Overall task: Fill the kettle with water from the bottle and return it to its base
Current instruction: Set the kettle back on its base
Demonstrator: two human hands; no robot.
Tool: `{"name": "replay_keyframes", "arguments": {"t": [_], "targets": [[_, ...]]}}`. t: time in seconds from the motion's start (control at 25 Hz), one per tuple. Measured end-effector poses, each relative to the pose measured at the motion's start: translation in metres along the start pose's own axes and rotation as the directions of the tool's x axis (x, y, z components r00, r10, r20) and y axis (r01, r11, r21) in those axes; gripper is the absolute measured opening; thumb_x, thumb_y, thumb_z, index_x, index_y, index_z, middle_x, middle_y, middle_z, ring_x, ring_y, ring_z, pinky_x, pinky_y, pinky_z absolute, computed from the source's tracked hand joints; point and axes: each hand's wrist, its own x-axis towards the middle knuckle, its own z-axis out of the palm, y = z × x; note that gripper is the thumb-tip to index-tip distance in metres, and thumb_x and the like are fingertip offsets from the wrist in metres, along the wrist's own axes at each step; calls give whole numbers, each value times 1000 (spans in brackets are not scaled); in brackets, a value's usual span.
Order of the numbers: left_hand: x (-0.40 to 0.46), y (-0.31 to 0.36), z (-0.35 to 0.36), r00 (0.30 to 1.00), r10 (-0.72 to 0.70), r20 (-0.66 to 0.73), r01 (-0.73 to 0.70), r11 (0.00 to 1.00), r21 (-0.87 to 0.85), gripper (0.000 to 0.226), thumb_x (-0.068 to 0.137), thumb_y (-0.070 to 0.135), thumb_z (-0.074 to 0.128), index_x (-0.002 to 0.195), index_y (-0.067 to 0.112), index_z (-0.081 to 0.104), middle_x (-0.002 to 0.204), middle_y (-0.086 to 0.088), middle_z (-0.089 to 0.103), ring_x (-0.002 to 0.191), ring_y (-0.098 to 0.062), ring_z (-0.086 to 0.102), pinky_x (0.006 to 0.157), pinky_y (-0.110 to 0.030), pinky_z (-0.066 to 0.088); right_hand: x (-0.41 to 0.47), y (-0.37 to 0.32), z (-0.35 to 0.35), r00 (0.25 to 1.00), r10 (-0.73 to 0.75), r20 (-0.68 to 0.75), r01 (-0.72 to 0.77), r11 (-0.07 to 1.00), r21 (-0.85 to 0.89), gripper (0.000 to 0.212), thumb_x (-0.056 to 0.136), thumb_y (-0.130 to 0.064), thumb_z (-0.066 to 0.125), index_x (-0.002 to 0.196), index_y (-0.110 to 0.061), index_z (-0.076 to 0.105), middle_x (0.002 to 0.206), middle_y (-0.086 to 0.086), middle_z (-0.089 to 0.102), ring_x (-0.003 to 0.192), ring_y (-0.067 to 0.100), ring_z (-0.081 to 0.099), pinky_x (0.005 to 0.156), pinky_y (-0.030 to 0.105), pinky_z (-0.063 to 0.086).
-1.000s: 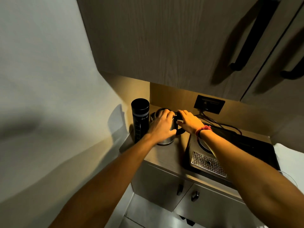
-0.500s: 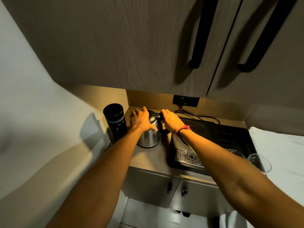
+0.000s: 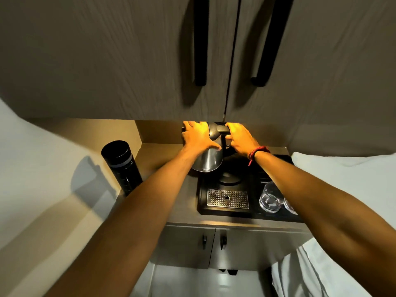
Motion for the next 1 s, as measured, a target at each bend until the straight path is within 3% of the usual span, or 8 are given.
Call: {"name": "replay_keyframes", "arguments": {"t": [0.08, 0.24, 0.4, 0.56, 0.72, 0.84, 0.92, 1.0], "targets": [[-3, 25, 8, 999, 47, -26, -48, 998, -32, 106, 55, 70, 82, 134, 8, 48, 135, -25, 47, 131, -41, 37, 99, -51, 43, -11, 24, -7, 998, 64, 1, -64, 998, 6, 29, 90, 0, 55, 119, -4, 53, 125, 18, 55, 111, 35, 57, 95, 44, 50], [-9, 60, 29, 995, 103, -3, -103, 992, -67, 104, 55, 70, 83, 130, 9, 46, 131, -21, 50, 126, -38, 43, 102, -50, 43, -33, 60, -11, 993, 115, 3, -115, 993, 2, 29, 89, 4, 54, 117, -3, 51, 125, 16, 51, 109, 38, 56, 93, 47, 50], [-8, 74, 42, 992, 125, -3, -125, 992, -27, 101, 54, 70, 84, 127, 9, 47, 128, -20, 52, 122, -36, 45, 100, -47, 44, -43, 81, -7, 988, 152, 9, -151, 988, -31, 27, 92, -2, 55, 118, -7, 49, 125, 12, 51, 106, 34, 53, 79, 35, 41], [-4, 69, 42, 994, 111, 10, -111, 994, -15, 103, 54, 74, 80, 128, 10, 47, 128, -19, 54, 123, -37, 47, 101, -49, 43, -36, 80, -3, 989, 148, 10, -148, 989, -26, 29, 93, -3, 52, 121, -8, 49, 120, 14, 50, 104, 35, 54, 78, 39, 45], [-6, 66, 46, 991, 131, -8, -131, 991, 29, 107, 57, 77, 76, 134, 10, 44, 131, -17, 56, 126, -36, 48, 105, -51, 38, -40, 77, 4, 963, 268, -19, -265, 960, 94, 58, 96, -13, 51, 148, -11, 25, 148, 18, 38, 126, 36, 52, 89, 43, 53], [-14, 60, 56, 981, 178, -81, -176, 984, 34, 111, 64, 77, 71, 142, 7, 36, 139, -15, 52, 132, -34, 45, 111, -54, 32, -56, 70, 19, 924, 358, -133, -345, 932, 111, 72, 99, -27, 46, 155, -8, 5, 164, 15, 6, 148, 33, 27, 98, 41, 52], [-24, 52, 65, 971, 208, -116, -202, 977, 64, 116, 70, 76, 66, 151, 3, 24, 153, -14, 37, 143, -31, 32, 117, -56, 23, -64, 68, 28, 943, 287, -169, -286, 958, 30, 69, 99, -25, 42, 154, 0, 8, 165, 16, 1, 153, 28, 6, 114, 40, 40], [-34, 47, 75, 971, 202, -128, -188, 976, 110, 121, 74, 75, 64, 156, 4, 12, 163, -14, 20, 151, -30, 14, 120, -56, 15, -67, 70, 30, 945, 279, -171, -282, 959, 6, 68, 96, -19, 41, 153, 2, 9, 165, 16, 0, 154, 27, 1, 117, 38, 36]]}}
